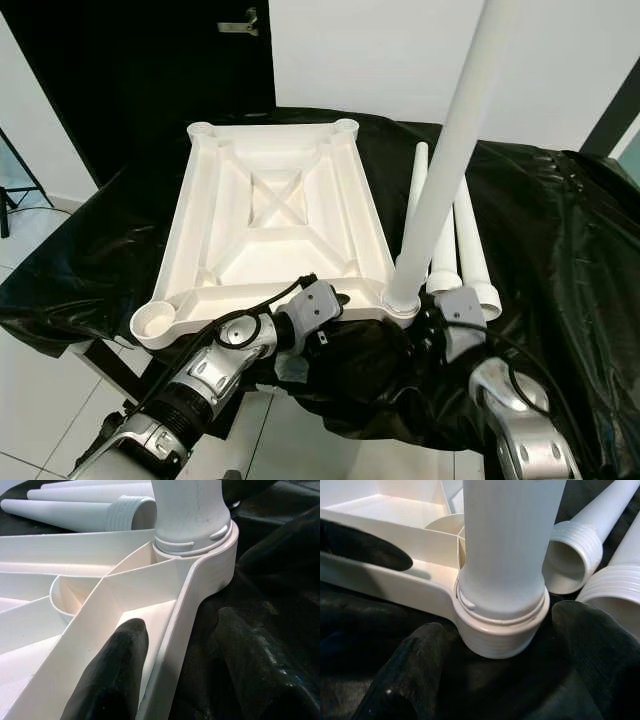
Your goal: Building children table
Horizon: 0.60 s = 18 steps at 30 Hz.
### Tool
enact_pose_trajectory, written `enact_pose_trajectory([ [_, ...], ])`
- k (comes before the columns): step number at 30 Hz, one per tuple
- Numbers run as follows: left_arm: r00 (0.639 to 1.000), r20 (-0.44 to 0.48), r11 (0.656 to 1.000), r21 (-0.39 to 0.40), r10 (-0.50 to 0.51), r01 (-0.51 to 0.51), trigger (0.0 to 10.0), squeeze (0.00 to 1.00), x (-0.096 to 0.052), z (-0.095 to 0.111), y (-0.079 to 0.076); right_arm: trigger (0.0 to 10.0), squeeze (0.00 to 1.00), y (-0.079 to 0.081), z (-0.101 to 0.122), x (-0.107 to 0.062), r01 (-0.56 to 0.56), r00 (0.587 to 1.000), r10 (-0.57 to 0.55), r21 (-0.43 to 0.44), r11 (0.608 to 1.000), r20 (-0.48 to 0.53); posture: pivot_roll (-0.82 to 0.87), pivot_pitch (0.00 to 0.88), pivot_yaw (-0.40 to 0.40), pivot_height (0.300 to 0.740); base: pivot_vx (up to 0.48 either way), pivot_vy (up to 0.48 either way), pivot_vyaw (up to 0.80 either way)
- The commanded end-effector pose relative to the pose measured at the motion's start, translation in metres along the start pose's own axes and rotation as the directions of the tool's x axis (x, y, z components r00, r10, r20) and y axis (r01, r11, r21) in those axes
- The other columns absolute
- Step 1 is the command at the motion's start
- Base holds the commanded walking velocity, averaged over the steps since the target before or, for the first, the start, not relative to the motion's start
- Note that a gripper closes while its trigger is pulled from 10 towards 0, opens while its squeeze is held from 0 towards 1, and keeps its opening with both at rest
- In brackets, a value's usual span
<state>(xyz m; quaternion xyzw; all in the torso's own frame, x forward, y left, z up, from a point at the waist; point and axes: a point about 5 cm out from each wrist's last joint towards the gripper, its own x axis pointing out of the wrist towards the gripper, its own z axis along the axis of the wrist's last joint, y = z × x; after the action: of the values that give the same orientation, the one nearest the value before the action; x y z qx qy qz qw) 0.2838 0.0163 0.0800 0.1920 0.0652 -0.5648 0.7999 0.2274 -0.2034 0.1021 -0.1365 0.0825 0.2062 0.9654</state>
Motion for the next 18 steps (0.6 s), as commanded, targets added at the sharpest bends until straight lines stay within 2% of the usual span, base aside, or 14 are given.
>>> enact_pose_trajectory([
  [1,0.990,-0.132,0.996,-0.084,-0.055,0.044,10.0,0.00,-0.004,-0.033,-0.015,10.0,0.00,-0.005,0.004,-0.003,0.013,1.000,-0.012,-0.040,0.999,0.004,0.21,0.000,-0.039,0.740,0.000,0.000,0.00],
  [2,0.990,-0.128,0.996,-0.082,-0.058,0.048,10.0,0.00,-0.003,-0.032,-0.014,10.0,0.00,-0.013,0.006,-0.005,0.044,0.999,-0.044,-0.059,0.997,-0.002,0.20,0.000,-0.038,0.740,0.000,0.000,0.00],
  [4,0.990,-0.127,0.996,-0.081,-0.058,0.048,10.0,0.00,-0.002,-0.031,-0.014,10.0,0.00,-0.016,0.007,-0.005,0.053,0.999,-0.054,-0.066,0.996,-0.003,0.20,0.000,-0.038,0.740,0.000,0.000,0.00],
  [6,0.990,-0.125,0.996,-0.080,-0.060,0.050,10.0,0.00,-0.001,-0.031,-0.014,10.0,0.00,-0.027,0.010,-0.007,0.093,0.995,-0.096,-0.109,0.990,-0.015,0.20,0.000,-0.039,0.740,0.000,0.000,0.00],
  [11,0.991,-0.121,0.995,-0.083,-0.061,0.051,10.0,0.00,0.000,-0.030,-0.015,10.0,0.00,-0.041,0.016,-0.004,0.127,0.991,-0.134,-0.172,0.977,-0.028,0.20,0.000,-0.048,0.740,0.000,0.000,0.00],
  [16,0.991,-0.120,0.995,-0.088,-0.061,0.050,10.0,0.00,0.000,-0.031,-0.017,10.0,0.00,-0.043,0.017,0.001,0.108,0.992,-0.118,-0.220,0.969,-0.033,0.20,0.000,-0.049,0.740,0.000,0.000,0.00],
  [18,0.991,-0.120,0.994,-0.091,-0.064,0.054,10.0,0.00,0.001,-0.032,-0.019,10.0,0.00,-0.046,0.015,0.013,0.066,0.996,-0.081,-0.262,0.963,-0.049,0.21,0.000,-0.051,0.740,0.000,0.000,0.00],
])
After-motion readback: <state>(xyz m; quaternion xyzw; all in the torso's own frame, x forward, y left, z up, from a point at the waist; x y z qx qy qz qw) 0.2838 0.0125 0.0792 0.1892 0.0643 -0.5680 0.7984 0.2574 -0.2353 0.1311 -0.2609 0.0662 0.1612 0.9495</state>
